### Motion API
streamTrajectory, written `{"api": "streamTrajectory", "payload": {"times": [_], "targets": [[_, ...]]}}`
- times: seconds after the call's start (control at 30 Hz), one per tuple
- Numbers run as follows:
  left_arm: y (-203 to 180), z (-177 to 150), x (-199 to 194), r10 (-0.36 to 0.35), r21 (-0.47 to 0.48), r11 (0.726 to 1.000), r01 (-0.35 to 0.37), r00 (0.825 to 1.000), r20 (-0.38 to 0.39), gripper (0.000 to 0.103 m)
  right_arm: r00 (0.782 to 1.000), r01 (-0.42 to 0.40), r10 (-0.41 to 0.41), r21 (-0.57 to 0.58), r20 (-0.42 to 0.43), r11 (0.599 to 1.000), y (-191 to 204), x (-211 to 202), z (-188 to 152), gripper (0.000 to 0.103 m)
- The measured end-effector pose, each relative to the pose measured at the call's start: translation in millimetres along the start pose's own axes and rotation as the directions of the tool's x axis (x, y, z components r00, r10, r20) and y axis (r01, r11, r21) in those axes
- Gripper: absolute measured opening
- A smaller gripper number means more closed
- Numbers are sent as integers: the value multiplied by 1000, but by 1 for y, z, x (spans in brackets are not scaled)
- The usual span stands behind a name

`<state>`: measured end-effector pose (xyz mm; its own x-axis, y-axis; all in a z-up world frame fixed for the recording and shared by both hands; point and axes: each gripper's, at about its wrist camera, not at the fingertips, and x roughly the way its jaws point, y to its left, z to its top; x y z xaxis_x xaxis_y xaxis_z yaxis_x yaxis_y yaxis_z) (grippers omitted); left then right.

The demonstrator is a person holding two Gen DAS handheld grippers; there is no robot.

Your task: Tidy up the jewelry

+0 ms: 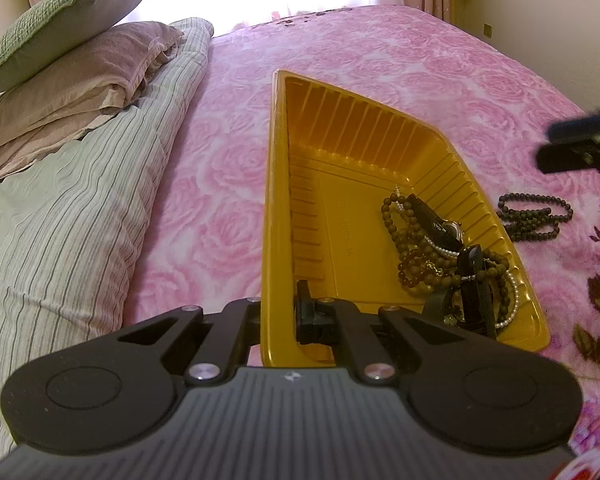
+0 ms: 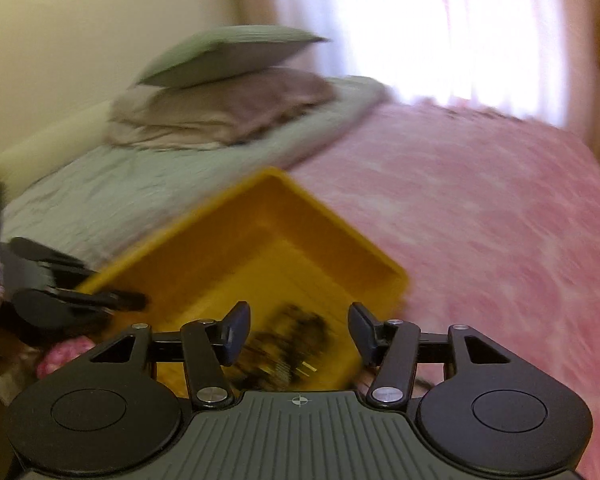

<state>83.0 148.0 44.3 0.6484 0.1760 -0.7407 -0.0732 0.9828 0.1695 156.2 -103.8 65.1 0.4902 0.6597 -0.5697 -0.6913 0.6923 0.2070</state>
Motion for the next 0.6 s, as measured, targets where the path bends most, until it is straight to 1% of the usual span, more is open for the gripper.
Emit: {"api": "streamTrajectory", "payload": {"times": [0.07, 0.13, 0.2, 0.3, 0.37, 0.6], "targets": [[0, 0, 0, 1, 0, 1000, -1, 1000, 0, 4, 998, 59, -58, 70, -15, 996, -22, -7, -16, 55], [0, -1, 0, 0, 0, 1000, 0, 1000, 1, 4, 992, 123, -118, 134, -45, 983, -43, -13, -36, 55], [0, 0, 0, 2, 2, 1000, -2, 1000, 1, 4, 984, 172, -162, 166, -76, 971, -58, -17, -52, 55], [-1, 0, -1, 6, 7, 1000, -6, 1000, 1, 4, 974, 218, -202, 180, -107, 959, -70, -21, -72, 55], [-1, 0, -1, 6, 6, 1000, -6, 1000, 1, 4, 968, 240, -223, 169, -114, 956, -76, -23, -82, 55], [-3, 2, -3, 10, 9, 1000, -10, 1000, 0, 4, 970, 229, -211, 162, -119, 960, -77, -12, -84, 55]]}}
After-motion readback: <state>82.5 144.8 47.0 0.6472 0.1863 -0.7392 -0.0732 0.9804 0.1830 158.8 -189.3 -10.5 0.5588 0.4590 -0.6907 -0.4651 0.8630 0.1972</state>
